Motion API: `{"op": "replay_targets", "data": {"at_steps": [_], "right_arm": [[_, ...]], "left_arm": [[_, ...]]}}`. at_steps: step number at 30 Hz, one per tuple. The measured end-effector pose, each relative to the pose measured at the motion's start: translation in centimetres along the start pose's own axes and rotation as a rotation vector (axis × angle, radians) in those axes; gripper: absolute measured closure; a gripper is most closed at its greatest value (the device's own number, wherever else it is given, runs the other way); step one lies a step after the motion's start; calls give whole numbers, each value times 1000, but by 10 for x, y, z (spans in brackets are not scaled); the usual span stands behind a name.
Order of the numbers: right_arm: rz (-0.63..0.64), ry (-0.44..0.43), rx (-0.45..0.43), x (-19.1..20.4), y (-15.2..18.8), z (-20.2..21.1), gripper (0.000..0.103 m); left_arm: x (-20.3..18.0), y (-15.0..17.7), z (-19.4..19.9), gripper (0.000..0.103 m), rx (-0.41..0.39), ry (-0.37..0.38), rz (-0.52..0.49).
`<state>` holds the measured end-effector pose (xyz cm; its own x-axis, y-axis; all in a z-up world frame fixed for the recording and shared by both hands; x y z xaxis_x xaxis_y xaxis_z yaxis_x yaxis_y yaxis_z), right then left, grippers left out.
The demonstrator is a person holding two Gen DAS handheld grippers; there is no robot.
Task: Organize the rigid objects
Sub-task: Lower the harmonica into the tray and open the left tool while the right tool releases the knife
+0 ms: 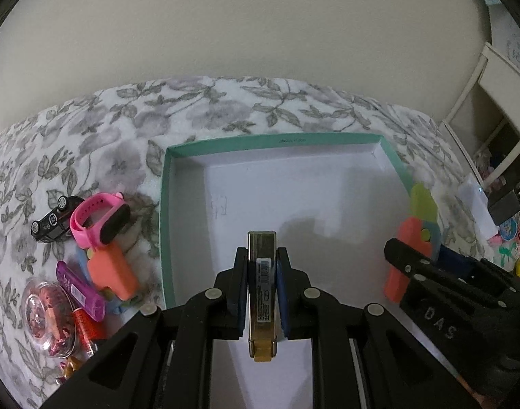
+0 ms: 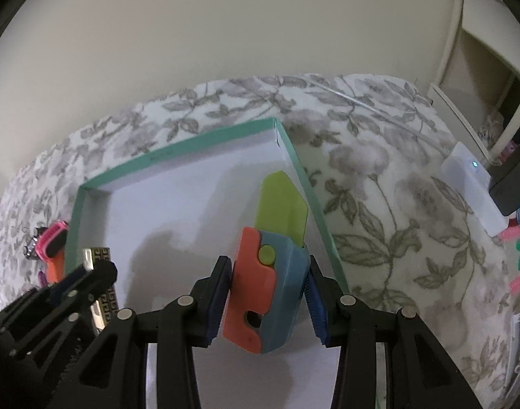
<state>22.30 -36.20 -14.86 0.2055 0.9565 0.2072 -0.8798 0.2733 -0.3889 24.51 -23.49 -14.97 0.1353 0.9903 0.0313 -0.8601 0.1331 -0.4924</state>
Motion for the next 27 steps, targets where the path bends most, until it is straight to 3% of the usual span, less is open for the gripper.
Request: {"op": "replay_targets", "data": {"at_steps": [4, 15, 17, 19, 20, 26, 27], "right_arm": [[11, 6, 20, 1, 6, -7, 63], [-4, 3, 23, -1, 3, 0, 62], [-5, 4, 26, -2, 3, 0, 62], [0, 8, 24, -1, 2, 2, 62], [4, 9, 20, 0, 1, 3, 61], [9, 1, -8, 5, -7, 20, 61], [10, -4, -18, 6, -9, 25, 61]], "left_arm": [[-2, 5, -5, 87, 14, -7, -13], [1, 9, -6, 87, 57, 2, -1], [1, 7, -4, 82, 60, 7, 7], [1, 3, 1, 58, 54, 17, 14], [2, 1, 3, 53, 48, 20, 19], [13, -14, 23, 49, 16, 18, 52], [16, -17, 27, 44, 8, 15, 57]]}}
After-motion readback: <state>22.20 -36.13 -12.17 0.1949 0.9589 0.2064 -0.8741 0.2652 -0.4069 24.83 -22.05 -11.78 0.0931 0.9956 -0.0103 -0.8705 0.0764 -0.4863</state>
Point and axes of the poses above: each gripper's, at about its wrist camera, not at the fingertips, and z roughly against the way its jaws point, x to its left, y to its underside, the point moved 9 cm from there along -z, roughly the way its jaws point, and after that the axes turned 9 degrees about -y, right-handed, at the moved point
